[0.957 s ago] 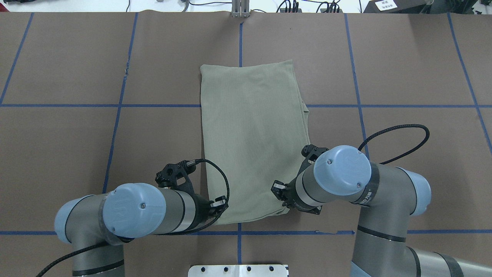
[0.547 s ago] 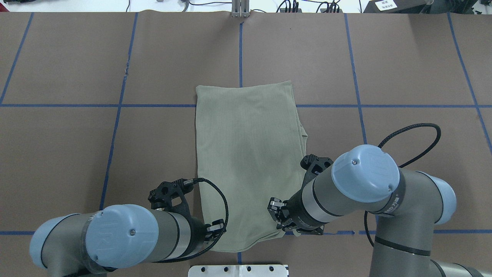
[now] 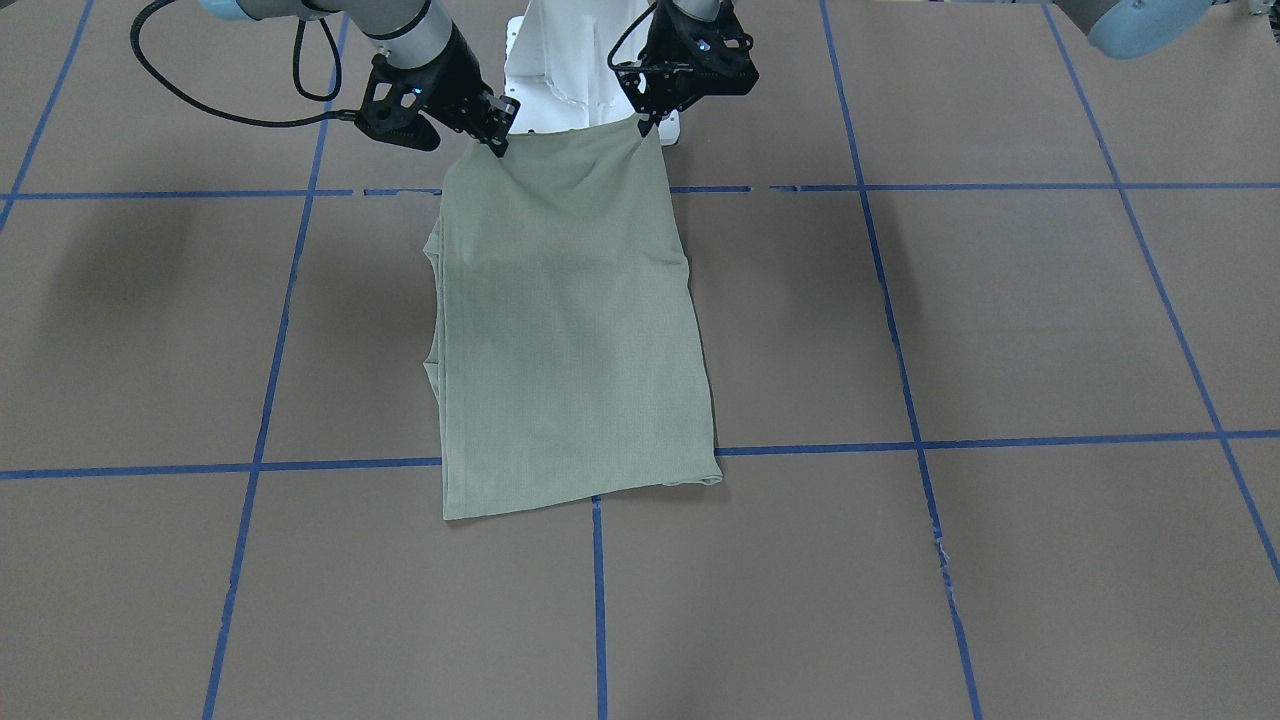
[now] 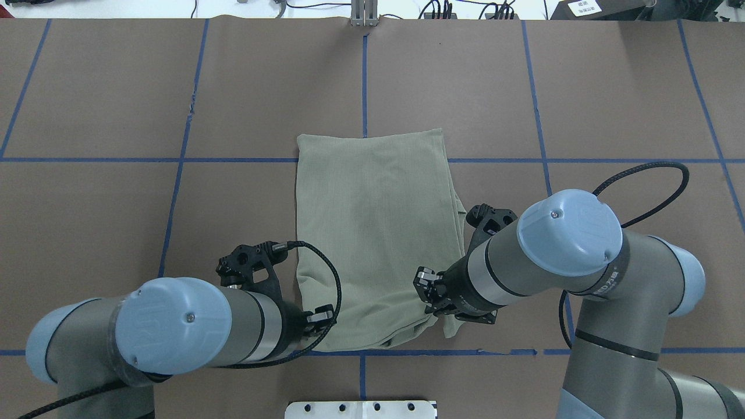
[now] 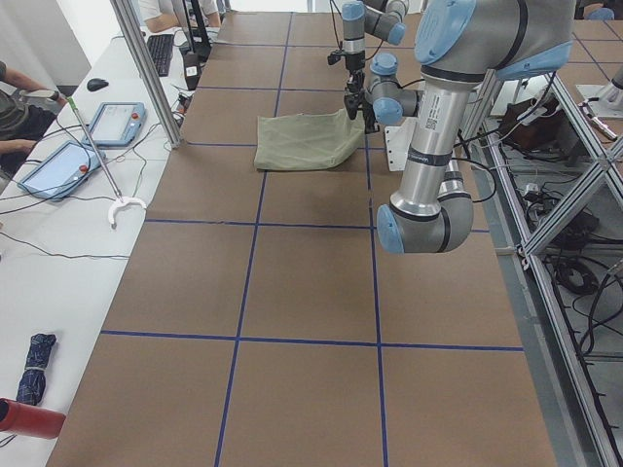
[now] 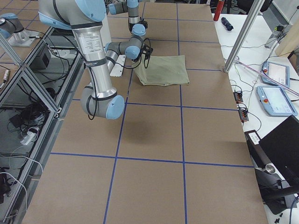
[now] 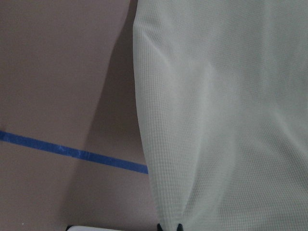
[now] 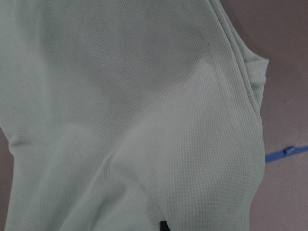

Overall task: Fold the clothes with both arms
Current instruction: 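Lift the near edge with both grippers and fold it away from the robot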

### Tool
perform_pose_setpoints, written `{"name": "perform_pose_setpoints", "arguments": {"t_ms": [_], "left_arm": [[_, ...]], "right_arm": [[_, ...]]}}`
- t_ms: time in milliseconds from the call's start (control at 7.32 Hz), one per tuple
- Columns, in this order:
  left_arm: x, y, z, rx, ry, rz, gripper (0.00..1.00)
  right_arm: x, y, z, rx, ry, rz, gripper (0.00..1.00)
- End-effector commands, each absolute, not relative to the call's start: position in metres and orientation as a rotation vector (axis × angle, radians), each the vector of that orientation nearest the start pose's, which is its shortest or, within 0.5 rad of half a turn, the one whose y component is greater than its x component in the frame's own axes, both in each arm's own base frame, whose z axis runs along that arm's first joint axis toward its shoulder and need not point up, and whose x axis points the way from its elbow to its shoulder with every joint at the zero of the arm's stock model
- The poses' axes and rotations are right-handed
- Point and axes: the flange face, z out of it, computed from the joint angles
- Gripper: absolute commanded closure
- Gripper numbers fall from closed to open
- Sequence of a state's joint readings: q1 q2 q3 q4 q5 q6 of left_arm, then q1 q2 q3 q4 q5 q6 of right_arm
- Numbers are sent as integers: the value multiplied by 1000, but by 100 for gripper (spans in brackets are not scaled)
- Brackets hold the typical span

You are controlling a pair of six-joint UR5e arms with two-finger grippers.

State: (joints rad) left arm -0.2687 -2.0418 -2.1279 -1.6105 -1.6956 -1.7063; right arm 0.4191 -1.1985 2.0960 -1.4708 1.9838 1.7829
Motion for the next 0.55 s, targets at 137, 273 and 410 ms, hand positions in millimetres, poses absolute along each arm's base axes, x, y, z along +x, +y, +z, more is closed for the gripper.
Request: {"name": "perform_pose_setpoints", "arguments": {"t_ms": [137, 273, 410], "left_arm": [[475, -378, 175, 104, 1111, -417, 100], [489, -409, 184, 115, 1116, -442, 100], [494, -432, 189, 125, 1107, -465, 100]], "right_arm": [[-460, -395, 210, -111, -1000, 452, 100], [-465, -425, 212, -100, -984, 493, 100], [-476, -458, 215, -89, -993, 525, 100]]}}
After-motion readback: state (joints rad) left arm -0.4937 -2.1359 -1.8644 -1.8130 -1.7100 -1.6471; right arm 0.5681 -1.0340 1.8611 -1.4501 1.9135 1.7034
